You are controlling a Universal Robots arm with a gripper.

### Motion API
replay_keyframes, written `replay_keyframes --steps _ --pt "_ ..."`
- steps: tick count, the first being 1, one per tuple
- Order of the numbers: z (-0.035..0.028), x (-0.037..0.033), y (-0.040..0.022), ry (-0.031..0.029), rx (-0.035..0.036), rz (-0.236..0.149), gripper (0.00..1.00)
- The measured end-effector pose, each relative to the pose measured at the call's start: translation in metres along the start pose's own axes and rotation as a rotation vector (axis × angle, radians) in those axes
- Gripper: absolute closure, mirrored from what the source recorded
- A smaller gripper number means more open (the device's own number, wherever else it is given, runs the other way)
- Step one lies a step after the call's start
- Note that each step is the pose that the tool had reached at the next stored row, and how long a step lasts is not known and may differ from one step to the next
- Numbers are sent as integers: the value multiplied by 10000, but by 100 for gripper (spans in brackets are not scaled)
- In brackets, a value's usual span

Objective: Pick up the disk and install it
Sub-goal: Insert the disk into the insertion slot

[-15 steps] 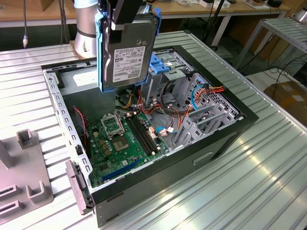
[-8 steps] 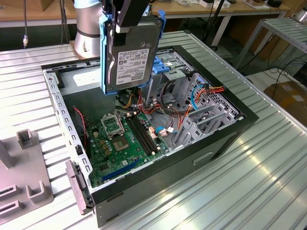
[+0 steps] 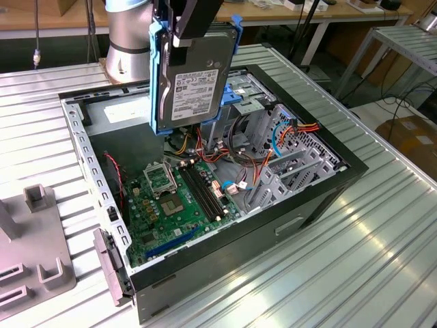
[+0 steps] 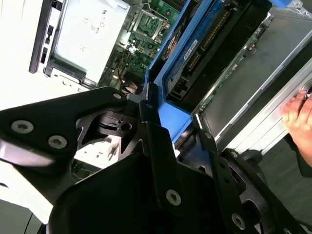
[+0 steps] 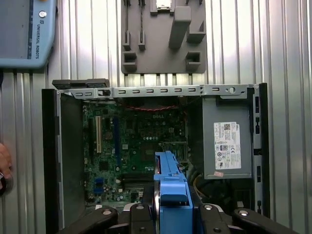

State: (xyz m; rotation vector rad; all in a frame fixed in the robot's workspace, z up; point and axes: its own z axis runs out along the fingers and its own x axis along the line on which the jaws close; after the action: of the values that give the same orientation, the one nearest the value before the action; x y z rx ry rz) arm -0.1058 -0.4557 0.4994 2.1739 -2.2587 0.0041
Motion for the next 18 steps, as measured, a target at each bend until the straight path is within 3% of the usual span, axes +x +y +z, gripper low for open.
replay_keyframes --steps 10,14,18 --pt "1 50 -89 0 0 0 63" --pt "1 116 -101 0 0 0 63" --pt "6 294 -113 0 0 0 63"
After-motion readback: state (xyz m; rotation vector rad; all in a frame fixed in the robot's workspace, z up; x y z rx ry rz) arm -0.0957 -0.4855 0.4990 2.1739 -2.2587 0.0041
